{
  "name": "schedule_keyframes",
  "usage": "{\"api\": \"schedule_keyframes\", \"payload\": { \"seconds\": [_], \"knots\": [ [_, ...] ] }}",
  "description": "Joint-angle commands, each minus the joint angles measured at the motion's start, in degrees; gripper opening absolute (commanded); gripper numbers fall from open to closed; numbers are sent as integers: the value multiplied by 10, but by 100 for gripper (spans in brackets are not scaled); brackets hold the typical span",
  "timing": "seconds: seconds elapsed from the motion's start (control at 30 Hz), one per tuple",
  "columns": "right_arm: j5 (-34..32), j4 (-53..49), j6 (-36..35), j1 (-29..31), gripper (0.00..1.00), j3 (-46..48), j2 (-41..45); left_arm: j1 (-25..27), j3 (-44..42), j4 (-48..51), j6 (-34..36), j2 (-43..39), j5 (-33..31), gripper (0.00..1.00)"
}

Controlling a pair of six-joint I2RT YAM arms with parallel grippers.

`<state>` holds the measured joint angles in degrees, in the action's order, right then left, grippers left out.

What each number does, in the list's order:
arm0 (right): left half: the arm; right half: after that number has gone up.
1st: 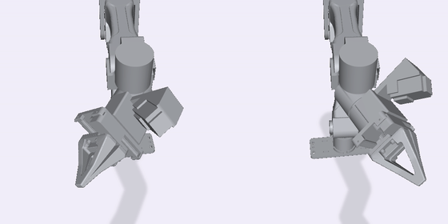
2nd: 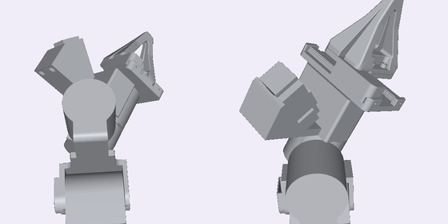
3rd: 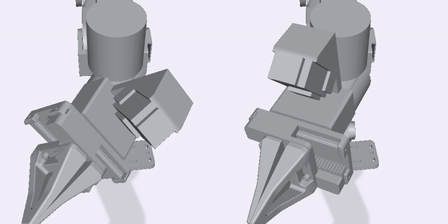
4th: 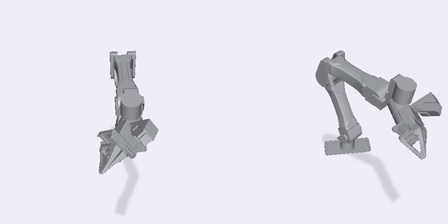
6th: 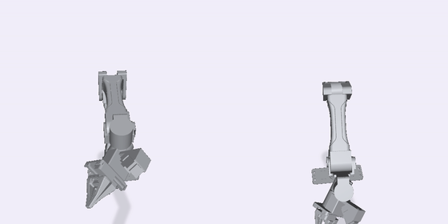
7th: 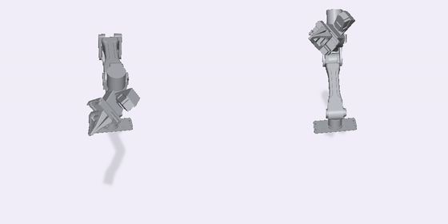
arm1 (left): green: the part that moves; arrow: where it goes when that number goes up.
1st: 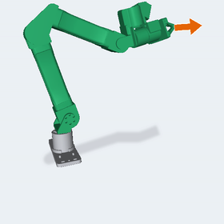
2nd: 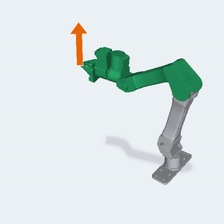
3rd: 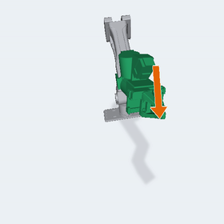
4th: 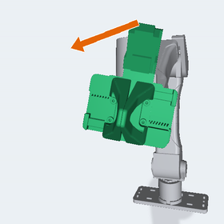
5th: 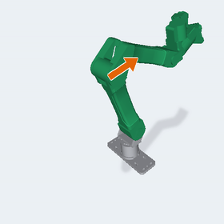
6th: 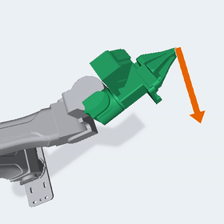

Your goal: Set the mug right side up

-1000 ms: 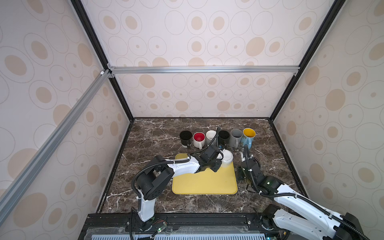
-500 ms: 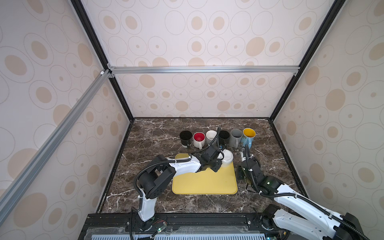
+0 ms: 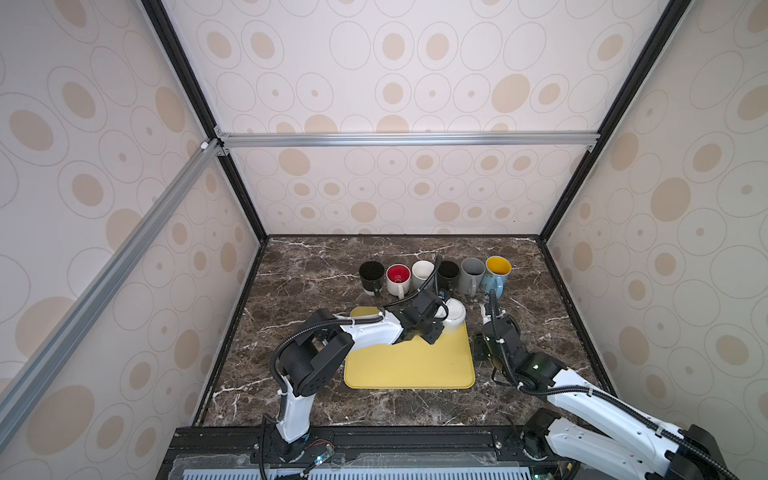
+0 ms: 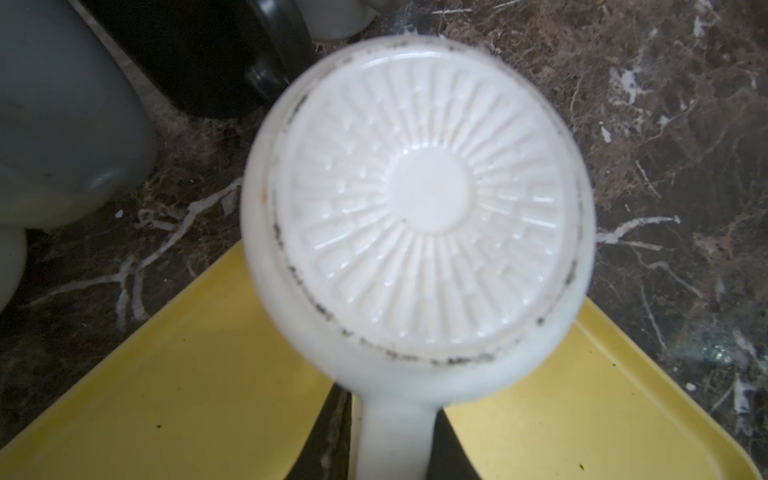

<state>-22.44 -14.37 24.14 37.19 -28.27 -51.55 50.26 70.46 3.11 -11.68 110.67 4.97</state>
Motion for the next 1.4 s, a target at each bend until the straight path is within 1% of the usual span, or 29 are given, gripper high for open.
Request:
{"api": "schedule_keyframes", "payload": {
  "seconds": [0.0,0.53,1.13,1.27,1.37],
  "knots": [
    [4,4,1,-3,36,5,-4,-5,23,9,9,-6,2,26],
    [12,14,-1,-3,36,5,-11,-4,19,14,8,-17,-13,28],
    [20,26,-1,-4,36,9,-19,-4,32,18,11,-17,-20,27],
    [18,24,-2,-3,36,10,-16,-6,32,21,11,-18,-21,25],
    [18,23,-3,-3,36,11,-12,-5,28,17,11,-23,-24,19]
  ]
}}
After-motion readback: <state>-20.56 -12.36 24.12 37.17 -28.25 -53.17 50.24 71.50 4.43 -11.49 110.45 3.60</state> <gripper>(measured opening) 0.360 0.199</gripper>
